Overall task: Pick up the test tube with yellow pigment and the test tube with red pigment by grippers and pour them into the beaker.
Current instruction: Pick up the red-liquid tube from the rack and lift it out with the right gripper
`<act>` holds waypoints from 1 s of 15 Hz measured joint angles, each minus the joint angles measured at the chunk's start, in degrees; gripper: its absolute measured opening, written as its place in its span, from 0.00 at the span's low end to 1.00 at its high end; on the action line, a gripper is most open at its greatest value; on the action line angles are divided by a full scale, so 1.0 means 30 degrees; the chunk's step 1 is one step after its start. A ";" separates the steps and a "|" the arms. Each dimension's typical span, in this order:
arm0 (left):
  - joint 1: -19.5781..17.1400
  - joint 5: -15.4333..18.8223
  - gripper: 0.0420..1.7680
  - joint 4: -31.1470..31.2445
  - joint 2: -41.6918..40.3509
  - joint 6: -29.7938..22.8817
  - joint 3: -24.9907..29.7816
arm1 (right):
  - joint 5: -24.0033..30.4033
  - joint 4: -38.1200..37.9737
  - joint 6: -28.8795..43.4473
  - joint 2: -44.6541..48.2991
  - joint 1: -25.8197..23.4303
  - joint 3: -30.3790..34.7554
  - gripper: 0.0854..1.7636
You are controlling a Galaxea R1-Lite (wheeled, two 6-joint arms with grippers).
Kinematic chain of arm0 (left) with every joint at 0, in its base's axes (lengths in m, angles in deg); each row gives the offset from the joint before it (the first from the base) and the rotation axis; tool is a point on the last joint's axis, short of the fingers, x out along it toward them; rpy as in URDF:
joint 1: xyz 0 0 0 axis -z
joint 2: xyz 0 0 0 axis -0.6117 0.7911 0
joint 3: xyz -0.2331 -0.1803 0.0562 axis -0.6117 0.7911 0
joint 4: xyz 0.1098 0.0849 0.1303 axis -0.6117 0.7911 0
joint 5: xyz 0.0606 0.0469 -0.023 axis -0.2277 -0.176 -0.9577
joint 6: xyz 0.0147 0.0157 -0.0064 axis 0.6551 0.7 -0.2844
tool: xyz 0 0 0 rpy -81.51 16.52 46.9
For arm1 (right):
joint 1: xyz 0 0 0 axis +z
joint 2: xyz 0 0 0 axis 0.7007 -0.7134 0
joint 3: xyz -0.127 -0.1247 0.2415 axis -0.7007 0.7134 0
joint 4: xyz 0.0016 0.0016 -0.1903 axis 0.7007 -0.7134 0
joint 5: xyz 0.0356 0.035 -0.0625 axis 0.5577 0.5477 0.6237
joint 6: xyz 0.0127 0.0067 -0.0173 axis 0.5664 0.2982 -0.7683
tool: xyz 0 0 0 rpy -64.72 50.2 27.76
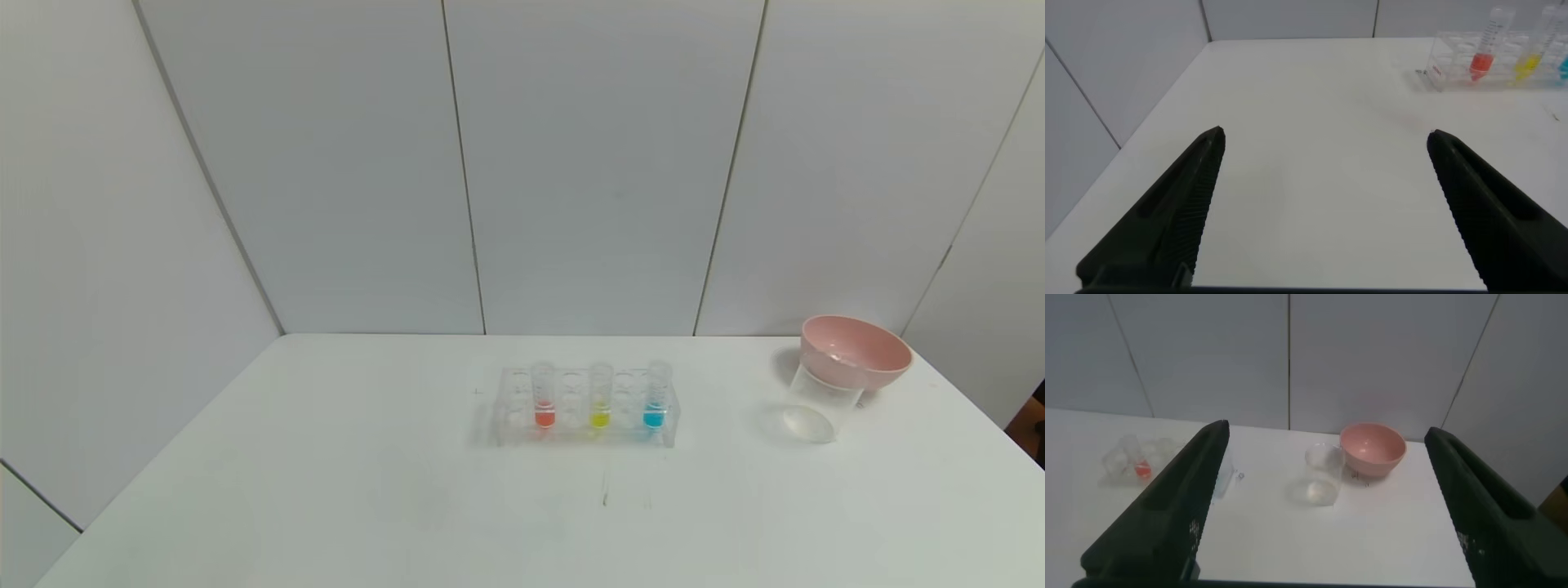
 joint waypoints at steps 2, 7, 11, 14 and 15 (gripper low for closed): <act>0.0000 0.0000 1.00 0.0000 0.0000 0.0000 0.0000 | -0.0431 0.0922 0.0593 -0.3320 0.0723 -0.2105 0.97; 0.0000 0.0000 1.00 0.0000 0.0000 0.0000 0.0000 | -0.6912 0.5518 0.2081 -0.9659 0.7172 -0.3568 0.97; 0.0000 0.0000 1.00 0.0000 0.0000 0.0000 0.0000 | -1.0626 0.8903 0.2389 -1.2829 1.2402 -0.2832 0.97; 0.0000 0.0000 1.00 -0.0008 0.0000 0.0000 0.0000 | -1.2979 1.1723 0.2426 -1.5177 1.5783 -0.2109 0.97; 0.0000 0.0000 1.00 0.0000 0.0000 0.0000 0.0000 | -1.3885 1.2881 0.2434 -1.6035 1.6693 -0.1857 0.97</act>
